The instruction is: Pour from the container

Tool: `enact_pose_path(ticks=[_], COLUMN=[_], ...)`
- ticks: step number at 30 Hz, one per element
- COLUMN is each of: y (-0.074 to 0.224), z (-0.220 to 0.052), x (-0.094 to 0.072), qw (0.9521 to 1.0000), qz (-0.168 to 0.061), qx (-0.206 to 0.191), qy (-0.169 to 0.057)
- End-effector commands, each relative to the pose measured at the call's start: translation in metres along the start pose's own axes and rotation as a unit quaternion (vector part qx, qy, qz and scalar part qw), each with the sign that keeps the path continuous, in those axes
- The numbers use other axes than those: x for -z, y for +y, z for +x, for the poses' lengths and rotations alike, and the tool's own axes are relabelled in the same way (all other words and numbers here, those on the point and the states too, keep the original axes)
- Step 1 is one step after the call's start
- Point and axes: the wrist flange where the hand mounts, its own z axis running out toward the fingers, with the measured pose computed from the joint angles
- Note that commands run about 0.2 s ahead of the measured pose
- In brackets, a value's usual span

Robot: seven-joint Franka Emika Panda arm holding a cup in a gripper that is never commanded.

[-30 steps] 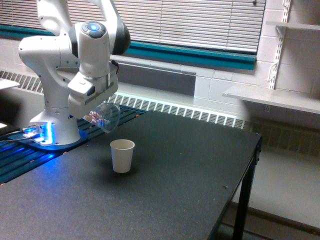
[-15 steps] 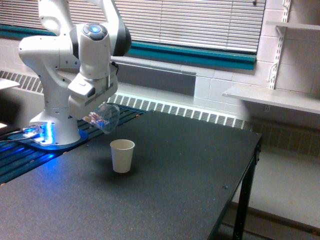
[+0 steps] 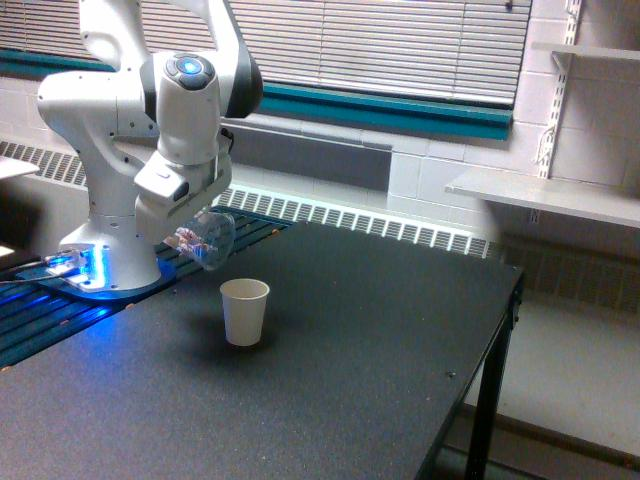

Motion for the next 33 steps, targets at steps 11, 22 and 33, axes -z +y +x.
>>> enact_pose_path(ticks=[11, 22, 33], y=[0.014, 0.014, 0.008], z=[-0.001, 0.008, 0.016], x=[-0.019, -0.025, -0.021], qw=[0.9997, 1.0000, 0.9998], qz=[-0.003, 0.002, 0.005], qx=[0.017, 0.009, 0.017], qy=[-0.018, -0.003, 0.004])
